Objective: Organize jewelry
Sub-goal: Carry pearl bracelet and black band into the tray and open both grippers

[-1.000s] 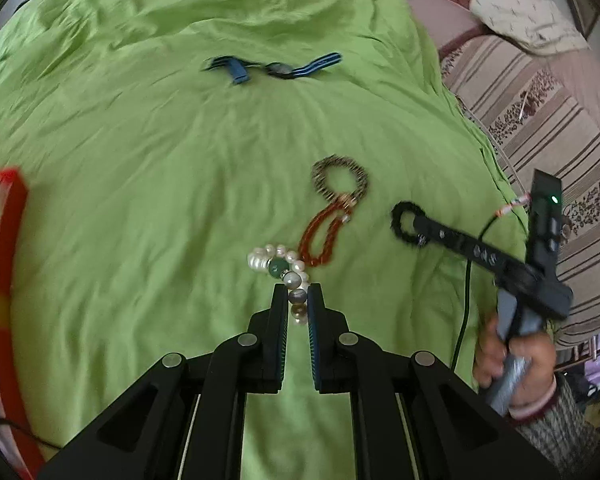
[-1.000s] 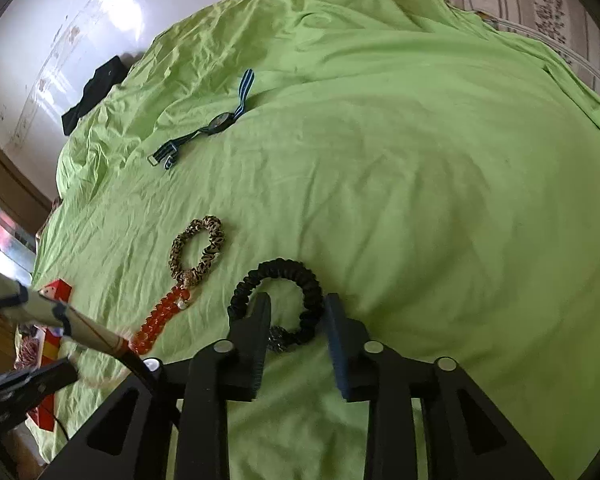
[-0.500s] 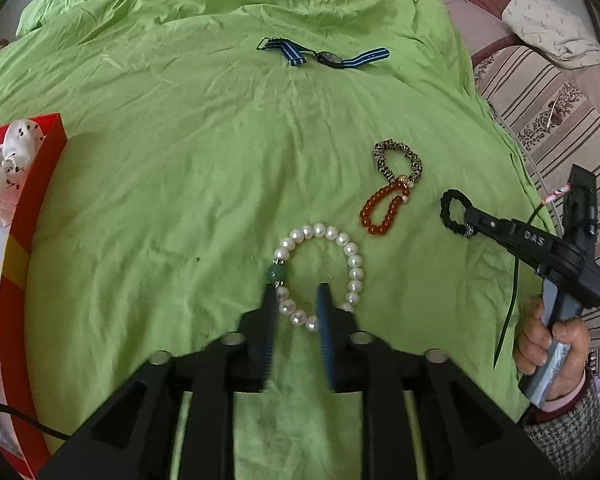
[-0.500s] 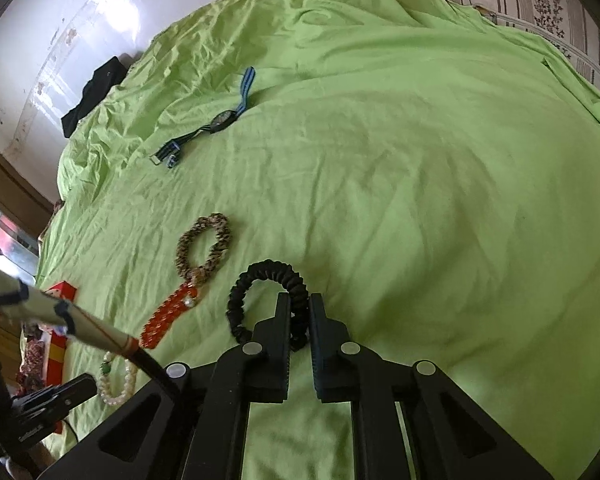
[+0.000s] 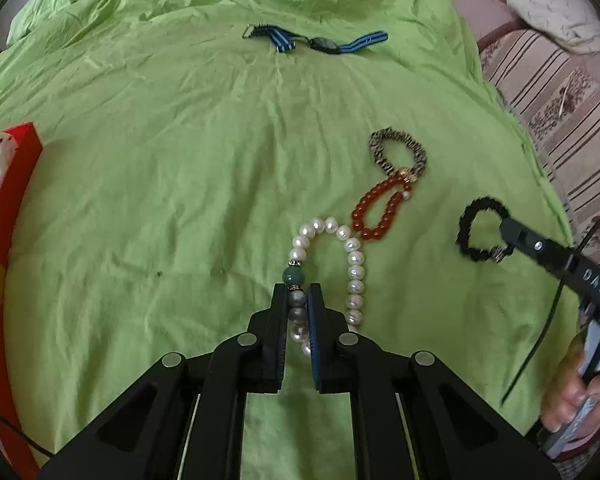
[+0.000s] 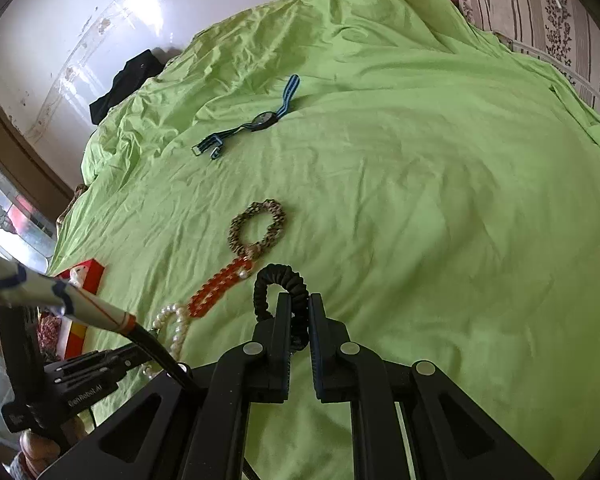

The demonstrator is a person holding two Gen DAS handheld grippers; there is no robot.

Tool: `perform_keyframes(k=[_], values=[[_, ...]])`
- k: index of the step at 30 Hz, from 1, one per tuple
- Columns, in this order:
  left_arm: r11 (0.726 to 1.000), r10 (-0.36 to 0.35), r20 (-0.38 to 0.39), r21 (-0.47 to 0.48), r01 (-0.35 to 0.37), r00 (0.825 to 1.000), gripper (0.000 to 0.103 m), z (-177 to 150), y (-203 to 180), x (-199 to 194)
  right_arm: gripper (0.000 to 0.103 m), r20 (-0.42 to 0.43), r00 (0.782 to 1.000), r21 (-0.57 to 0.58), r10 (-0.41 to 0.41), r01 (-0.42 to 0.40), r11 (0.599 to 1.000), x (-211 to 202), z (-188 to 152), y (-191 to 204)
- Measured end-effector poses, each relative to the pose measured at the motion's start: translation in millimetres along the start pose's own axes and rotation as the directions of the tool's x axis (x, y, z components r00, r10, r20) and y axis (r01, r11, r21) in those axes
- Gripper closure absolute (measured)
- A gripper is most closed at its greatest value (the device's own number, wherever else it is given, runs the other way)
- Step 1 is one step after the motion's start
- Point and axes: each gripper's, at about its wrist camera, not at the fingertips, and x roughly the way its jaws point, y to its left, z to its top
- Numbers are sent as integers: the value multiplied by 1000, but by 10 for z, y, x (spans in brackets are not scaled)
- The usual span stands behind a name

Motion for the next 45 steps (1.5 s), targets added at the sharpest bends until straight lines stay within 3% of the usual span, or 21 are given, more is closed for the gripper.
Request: perform_keyframes(k=[9,16,21,26,34,39,45], values=[[997,-69,79,-14,71,994,94,-112,-20,-745,94,24,999,-47,22,-21,999,-293,-87,310],[997,-69,153,-10,71,986,94,-259,119,-1409,94,33,998,-116,52,-48,992,-469,-182,739],[999,-37,209,-29,44,977,94,-302,356,-1830,94,22,996,-193,86,-81,978,-506,-269,1187],[998,47,232,-55,-35,971,94,-215,795,-2102,94,-8,993,-270,120,-117,956,-442,-331,1676],[978,142,189,-181,-108,972,94,107,1817,-2106,94,-84,979,-387,184,-202,900,-119,-429,2626],[962,162,149,-243,-123,975,94,289,2417,-1893,94,-155,964,-424,214,-261,867,228,-496,3183],[950,190,102,-270,-157,976,94,461,2871,-1582,94,-248,947,-429,205,-297,853,755,-608,3577]])
